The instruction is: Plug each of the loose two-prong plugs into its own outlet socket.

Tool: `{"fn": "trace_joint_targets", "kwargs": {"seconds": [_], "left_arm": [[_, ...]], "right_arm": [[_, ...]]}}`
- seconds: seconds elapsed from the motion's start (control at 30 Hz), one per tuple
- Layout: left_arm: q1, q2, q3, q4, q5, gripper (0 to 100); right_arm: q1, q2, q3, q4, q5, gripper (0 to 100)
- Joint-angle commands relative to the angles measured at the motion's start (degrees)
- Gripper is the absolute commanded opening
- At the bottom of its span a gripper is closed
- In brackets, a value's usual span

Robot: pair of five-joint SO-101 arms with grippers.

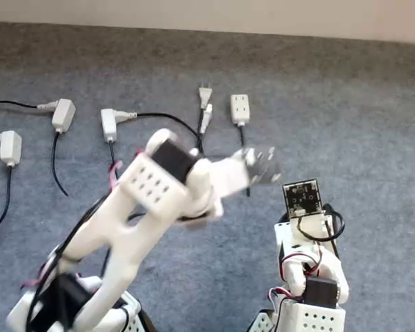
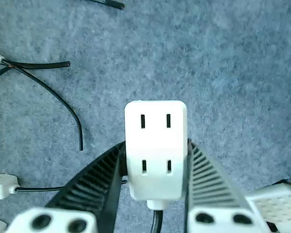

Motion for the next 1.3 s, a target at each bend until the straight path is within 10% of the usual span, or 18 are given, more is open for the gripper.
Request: {"fn": "trace_joint_targets", "kwargs": {"seconds": [0.0,0.6,0.8,1.27], "left_arm": [[-2.59,-14.46,24.84,-10.81,-5.98,0],[-8.75,-6.02,55.34,-43.25,-19.25,12],[-12.62,-7.16,52.44,-42.9,-19.25,29],[-13.05,-31.6,40.31,-18.37,-19.08,26]], "right_arm": [[-0.57,-0.31,7.69,-1.1,0.7,26.3],[-0.57,-0.22,7.87,-0.92,0.7,26.3],[-0.57,-0.22,7.87,-0.92,0.79,26.3],[-0.57,-0.22,7.87,-1.01,0.79,26.3]]}}
